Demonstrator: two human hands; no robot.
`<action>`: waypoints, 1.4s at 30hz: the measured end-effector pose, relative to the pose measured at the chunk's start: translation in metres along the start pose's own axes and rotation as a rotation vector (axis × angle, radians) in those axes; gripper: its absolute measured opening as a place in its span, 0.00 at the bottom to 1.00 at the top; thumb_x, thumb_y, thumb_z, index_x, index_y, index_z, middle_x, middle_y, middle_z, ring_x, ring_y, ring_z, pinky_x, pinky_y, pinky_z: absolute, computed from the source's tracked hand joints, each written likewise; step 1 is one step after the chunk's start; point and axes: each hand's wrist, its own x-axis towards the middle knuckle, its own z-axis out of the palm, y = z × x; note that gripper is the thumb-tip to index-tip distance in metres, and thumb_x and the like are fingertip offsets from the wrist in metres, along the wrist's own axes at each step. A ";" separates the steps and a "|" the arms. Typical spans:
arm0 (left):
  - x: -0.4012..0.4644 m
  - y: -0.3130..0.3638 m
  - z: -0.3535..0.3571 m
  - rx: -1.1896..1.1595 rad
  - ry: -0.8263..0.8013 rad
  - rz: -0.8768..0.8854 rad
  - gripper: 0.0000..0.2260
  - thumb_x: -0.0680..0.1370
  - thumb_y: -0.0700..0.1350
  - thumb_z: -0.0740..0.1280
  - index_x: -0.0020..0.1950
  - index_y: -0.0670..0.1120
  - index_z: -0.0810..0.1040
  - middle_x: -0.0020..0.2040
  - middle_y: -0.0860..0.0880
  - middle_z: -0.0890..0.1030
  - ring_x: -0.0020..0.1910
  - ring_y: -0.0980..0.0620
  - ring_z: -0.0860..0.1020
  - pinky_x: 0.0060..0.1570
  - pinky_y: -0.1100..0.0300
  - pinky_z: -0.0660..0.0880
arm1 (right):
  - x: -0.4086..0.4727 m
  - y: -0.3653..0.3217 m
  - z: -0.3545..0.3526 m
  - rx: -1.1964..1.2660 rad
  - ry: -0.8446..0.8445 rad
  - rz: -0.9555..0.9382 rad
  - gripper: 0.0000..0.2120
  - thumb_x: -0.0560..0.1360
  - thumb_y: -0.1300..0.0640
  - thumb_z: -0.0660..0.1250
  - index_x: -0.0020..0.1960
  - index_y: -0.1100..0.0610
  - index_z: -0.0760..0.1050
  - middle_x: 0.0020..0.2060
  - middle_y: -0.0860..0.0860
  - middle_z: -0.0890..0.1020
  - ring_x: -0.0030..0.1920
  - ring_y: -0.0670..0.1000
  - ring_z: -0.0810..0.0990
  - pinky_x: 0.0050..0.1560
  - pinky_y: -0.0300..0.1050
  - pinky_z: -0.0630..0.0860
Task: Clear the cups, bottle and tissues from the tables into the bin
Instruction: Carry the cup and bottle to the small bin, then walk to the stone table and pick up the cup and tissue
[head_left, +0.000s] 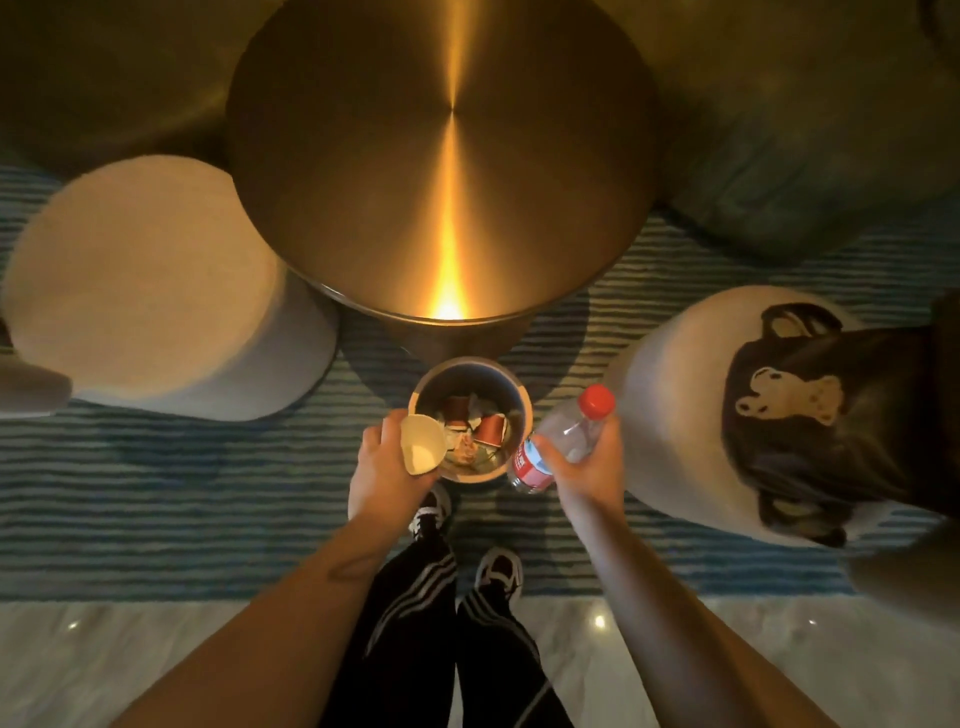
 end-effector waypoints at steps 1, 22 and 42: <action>0.013 -0.004 0.010 -0.003 -0.006 -0.006 0.37 0.62 0.49 0.79 0.66 0.51 0.65 0.60 0.46 0.70 0.56 0.45 0.73 0.47 0.50 0.74 | 0.011 0.009 0.011 0.022 -0.009 0.004 0.24 0.64 0.61 0.77 0.56 0.53 0.70 0.47 0.47 0.79 0.46 0.43 0.79 0.49 0.40 0.77; 0.057 -0.064 0.016 0.091 -0.011 -0.053 0.30 0.76 0.59 0.61 0.75 0.53 0.57 0.73 0.47 0.64 0.71 0.48 0.62 0.69 0.50 0.63 | 0.065 0.068 0.092 -0.181 0.014 0.014 0.29 0.66 0.51 0.77 0.61 0.42 0.67 0.48 0.36 0.74 0.46 0.34 0.74 0.40 0.22 0.68; -0.159 -0.047 -0.154 0.048 0.575 -0.260 0.29 0.78 0.59 0.57 0.75 0.47 0.58 0.73 0.45 0.64 0.73 0.47 0.60 0.70 0.45 0.59 | -0.090 -0.096 0.070 -0.714 -0.547 -0.642 0.25 0.78 0.46 0.61 0.71 0.54 0.66 0.71 0.50 0.67 0.72 0.49 0.61 0.71 0.45 0.57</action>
